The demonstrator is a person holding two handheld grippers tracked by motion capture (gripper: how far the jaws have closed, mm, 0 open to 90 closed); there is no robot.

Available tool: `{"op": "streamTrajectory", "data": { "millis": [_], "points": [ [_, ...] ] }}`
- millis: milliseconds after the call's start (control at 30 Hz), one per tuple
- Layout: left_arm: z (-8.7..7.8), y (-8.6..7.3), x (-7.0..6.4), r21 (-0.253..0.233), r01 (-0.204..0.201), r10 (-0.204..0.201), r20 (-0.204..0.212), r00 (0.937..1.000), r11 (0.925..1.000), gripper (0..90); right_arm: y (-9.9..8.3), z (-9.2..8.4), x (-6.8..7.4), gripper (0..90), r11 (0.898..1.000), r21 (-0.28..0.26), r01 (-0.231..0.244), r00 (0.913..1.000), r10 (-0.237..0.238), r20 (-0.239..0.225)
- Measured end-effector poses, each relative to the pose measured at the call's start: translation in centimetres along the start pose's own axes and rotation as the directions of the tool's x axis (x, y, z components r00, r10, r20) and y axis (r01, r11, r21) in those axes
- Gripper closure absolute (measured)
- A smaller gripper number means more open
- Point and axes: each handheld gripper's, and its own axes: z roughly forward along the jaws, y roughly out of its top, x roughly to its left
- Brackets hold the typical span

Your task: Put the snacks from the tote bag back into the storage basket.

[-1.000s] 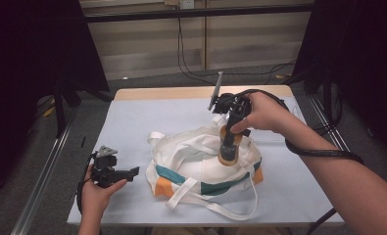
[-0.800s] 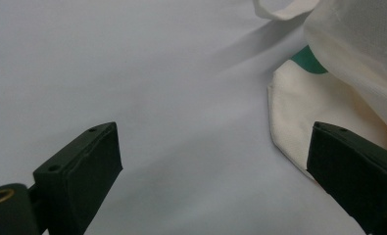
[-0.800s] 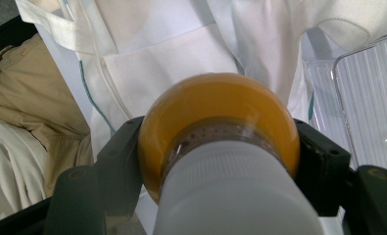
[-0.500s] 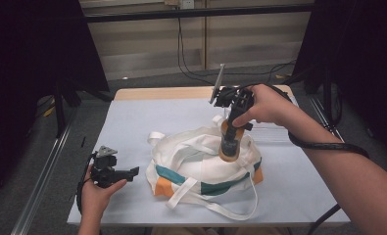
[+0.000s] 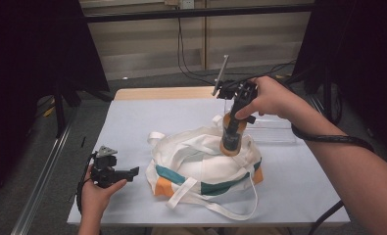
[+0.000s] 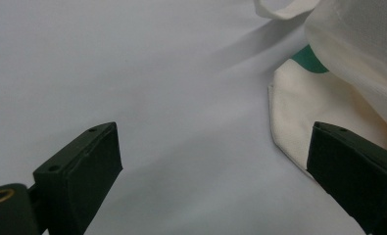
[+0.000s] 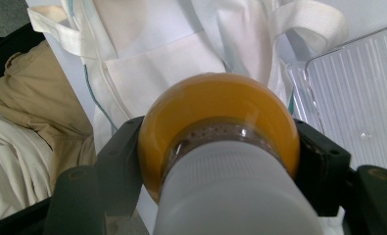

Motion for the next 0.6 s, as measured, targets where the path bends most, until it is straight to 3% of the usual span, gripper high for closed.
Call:
{"op": "streamTrajectory", "data": {
  "millis": [600],
  "points": [
    [0.0,0.0,-0.1,0.005,0.001,-0.001,-0.001,1.0,1.0,5.8,-0.4,-2.0,-1.5,30.5,1.0,-0.017,-0.026,0.9996,0.026,0.01]
  ]
}}
